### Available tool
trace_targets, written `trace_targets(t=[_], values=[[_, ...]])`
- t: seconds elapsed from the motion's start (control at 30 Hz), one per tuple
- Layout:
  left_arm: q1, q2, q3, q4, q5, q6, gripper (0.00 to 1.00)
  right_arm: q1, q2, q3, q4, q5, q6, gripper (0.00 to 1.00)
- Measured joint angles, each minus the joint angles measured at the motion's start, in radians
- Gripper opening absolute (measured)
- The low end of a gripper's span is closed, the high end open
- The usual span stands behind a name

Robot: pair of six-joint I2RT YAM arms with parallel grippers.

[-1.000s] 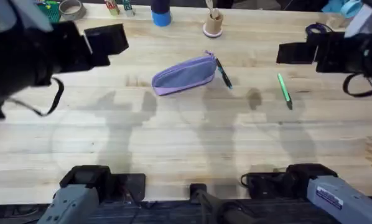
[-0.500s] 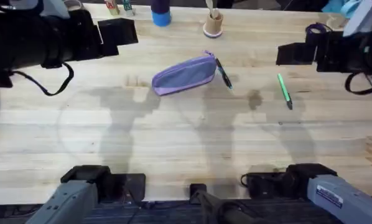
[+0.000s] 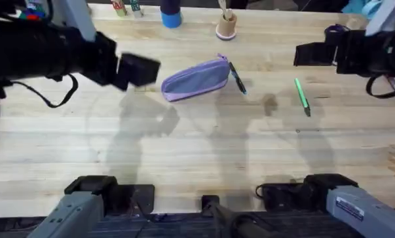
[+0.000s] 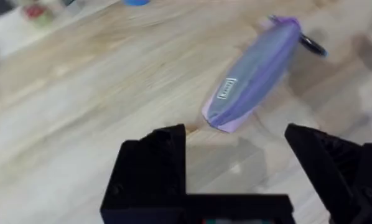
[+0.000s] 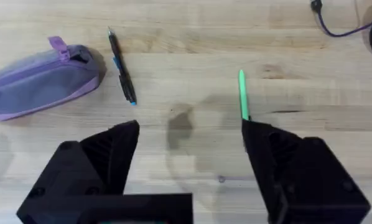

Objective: Unzip the bag, pick up the pens from the table one at a time and place them inside, then zip the bag closed.

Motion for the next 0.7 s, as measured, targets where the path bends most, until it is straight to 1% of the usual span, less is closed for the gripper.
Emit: trace_targets(t=[0.1, 0.17, 0.23, 0.27, 0.33, 0.43, 0.7], values=[[-0.001, 0.000, 0.000, -0.017, 0.060, 0.172, 0.994, 0.000, 0.000, 0.000, 0.000, 0.000, 0.000, 0.995], [-0.001, 0.003, 0.000, -0.012, 0.082, 0.258, 0.994, 0.000, 0.000, 0.000, 0.000, 0.000, 0.000, 0.996], [-0.001, 0.008, 0.000, -0.003, 0.097, 0.323, 0.994, 0.000, 0.000, 0.000, 0.000, 0.000, 0.000, 0.996], [-0.001, 0.010, 0.000, 0.000, 0.102, 0.345, 0.994, 0.000, 0.000, 0.000, 0.000, 0.000, 0.000, 0.996], [-0.001, 0.013, 0.000, 0.000, 0.108, 0.380, 0.994, 0.000, 0.000, 0.000, 0.000, 0.000, 0.000, 0.996], [-0.001, 0.014, 0.000, -0.005, 0.123, 0.408, 0.994, 0.000, 0.000, 0.000, 0.000, 0.000, 0.000, 0.995], [-0.001, 0.015, 0.000, -0.007, 0.137, 0.434, 0.993, 0.000, 0.000, 0.000, 0.000, 0.000, 0.000, 0.996]])
